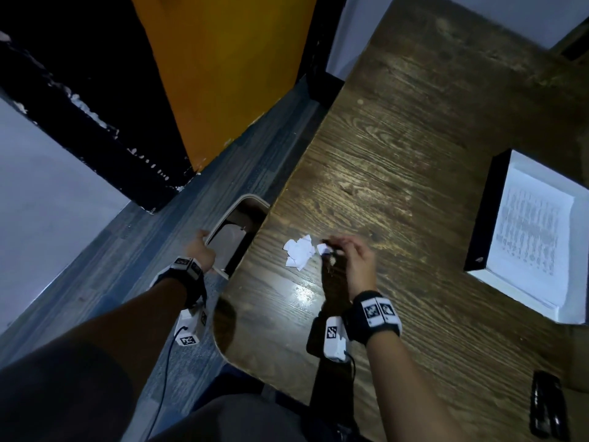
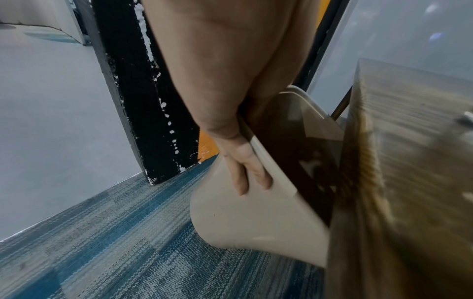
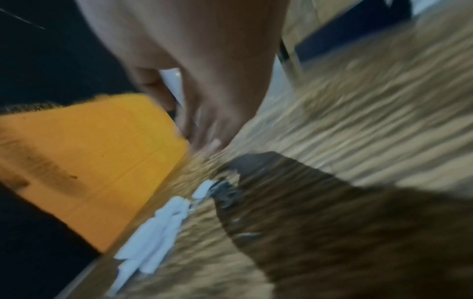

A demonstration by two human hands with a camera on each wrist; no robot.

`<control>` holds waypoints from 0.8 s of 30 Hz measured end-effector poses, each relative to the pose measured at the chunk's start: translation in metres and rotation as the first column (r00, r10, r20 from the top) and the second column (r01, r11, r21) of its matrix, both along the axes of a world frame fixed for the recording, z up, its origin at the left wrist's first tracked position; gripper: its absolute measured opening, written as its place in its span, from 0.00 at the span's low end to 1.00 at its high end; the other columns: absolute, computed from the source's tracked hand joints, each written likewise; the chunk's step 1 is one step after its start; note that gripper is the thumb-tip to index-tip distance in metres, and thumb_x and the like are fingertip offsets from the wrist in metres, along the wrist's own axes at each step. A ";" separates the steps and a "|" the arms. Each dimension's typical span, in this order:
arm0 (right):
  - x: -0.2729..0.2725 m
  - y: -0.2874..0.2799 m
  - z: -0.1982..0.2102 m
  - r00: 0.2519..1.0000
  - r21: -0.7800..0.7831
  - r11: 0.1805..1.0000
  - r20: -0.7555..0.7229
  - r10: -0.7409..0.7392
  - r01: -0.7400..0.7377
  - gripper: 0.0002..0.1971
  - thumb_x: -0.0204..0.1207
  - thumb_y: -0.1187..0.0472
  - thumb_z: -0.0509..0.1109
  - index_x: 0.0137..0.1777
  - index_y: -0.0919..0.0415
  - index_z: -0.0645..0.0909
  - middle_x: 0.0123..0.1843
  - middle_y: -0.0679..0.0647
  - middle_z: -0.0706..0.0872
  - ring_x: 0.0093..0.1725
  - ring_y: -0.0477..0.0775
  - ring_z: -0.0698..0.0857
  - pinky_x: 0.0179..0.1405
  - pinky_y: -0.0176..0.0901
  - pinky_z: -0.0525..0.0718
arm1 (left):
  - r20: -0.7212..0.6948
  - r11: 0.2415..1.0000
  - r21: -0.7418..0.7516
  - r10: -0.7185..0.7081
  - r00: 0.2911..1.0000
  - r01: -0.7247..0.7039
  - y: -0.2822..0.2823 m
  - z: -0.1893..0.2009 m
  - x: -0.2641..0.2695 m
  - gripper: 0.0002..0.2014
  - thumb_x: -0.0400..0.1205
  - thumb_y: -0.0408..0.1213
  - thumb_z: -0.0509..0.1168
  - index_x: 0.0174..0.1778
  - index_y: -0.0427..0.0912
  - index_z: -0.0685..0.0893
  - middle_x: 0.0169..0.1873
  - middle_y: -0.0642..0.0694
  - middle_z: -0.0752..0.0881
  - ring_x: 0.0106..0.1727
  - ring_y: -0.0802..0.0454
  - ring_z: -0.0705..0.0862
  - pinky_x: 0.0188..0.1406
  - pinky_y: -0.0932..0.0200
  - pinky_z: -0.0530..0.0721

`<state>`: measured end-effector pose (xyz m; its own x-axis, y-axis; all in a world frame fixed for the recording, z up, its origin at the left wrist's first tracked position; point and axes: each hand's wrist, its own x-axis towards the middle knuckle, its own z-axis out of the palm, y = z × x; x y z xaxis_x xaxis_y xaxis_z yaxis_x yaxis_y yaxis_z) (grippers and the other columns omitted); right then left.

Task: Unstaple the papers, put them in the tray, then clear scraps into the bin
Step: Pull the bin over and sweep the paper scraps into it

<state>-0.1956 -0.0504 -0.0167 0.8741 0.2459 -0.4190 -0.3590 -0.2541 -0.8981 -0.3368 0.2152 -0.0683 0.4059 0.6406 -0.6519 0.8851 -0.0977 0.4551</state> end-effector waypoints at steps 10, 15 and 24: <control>-0.024 0.001 -0.045 0.982 -0.744 0.667 0.153 0.108 0.043 0.38 0.81 0.52 0.57 0.83 0.70 0.45 0.86 0.65 0.44 0.85 0.64 0.42 0.82 0.55 0.43 | 0.052 0.995 -0.087 0.044 0.998 -0.039 0.022 -0.011 0.002 0.29 0.77 0.25 0.55 0.76 0.45 0.69 0.63 0.34 0.84 0.60 0.34 0.85 0.60 0.38 0.85; -0.047 0.064 -0.047 0.945 -0.700 0.707 0.152 0.290 -0.105 0.39 0.81 0.49 0.54 0.83 0.68 0.41 0.86 0.63 0.40 0.85 0.60 0.38 0.84 0.55 0.41 | 0.083 0.980 -0.177 0.105 0.991 -0.089 0.021 -0.004 0.005 0.26 0.80 0.22 0.57 0.74 0.42 0.70 0.52 0.39 0.83 0.36 0.45 0.86 0.18 0.58 0.87; -0.072 0.156 -0.035 0.795 -0.562 0.682 0.070 0.603 -0.468 0.39 0.81 0.50 0.56 0.84 0.64 0.40 0.86 0.57 0.36 0.84 0.59 0.32 0.83 0.53 0.35 | 0.062 0.997 -0.068 0.028 0.998 -0.023 0.028 -0.010 0.006 0.28 0.78 0.23 0.58 0.75 0.44 0.72 0.63 0.37 0.83 0.55 0.39 0.85 0.47 0.50 0.85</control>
